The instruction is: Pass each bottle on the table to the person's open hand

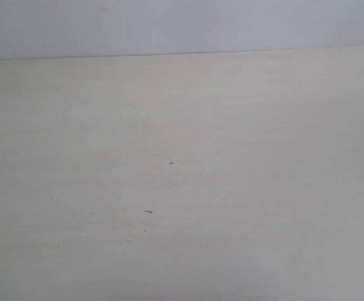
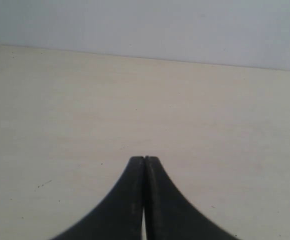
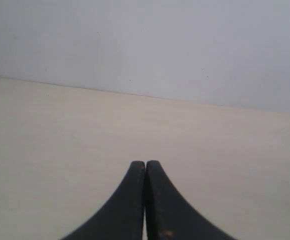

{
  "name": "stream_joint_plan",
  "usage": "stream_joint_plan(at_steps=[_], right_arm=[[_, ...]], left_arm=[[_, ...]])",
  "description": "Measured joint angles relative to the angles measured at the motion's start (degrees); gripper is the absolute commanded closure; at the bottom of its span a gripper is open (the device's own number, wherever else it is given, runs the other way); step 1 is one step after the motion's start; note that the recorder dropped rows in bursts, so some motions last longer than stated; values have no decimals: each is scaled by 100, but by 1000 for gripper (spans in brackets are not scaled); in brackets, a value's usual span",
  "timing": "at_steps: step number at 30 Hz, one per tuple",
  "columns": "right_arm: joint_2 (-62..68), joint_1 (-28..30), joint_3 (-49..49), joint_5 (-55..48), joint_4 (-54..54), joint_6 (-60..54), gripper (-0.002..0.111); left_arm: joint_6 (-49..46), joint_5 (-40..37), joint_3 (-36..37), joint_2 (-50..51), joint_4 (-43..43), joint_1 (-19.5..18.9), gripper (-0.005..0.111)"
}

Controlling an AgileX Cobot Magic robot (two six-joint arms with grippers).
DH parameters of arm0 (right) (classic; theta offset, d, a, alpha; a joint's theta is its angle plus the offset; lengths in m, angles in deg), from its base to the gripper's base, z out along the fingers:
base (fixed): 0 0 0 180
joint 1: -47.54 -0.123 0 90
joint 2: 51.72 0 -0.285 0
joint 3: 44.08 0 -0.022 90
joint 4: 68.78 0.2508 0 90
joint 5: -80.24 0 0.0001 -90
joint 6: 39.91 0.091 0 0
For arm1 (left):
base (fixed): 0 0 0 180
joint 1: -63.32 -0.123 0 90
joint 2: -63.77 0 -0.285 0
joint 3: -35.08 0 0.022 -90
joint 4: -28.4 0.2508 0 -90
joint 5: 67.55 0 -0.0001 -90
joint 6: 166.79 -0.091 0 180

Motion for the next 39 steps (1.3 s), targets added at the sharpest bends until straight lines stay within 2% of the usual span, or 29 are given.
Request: stream_joint_plan(at_steps=[9, 39], right_arm=[[0, 0, 0, -273, 0, 0, 108], [0, 0, 0, -273, 12, 0, 108]], left_arm=[[0, 0, 0, 0, 0, 0, 107], [0, 0, 0, 0, 0, 0, 107]])
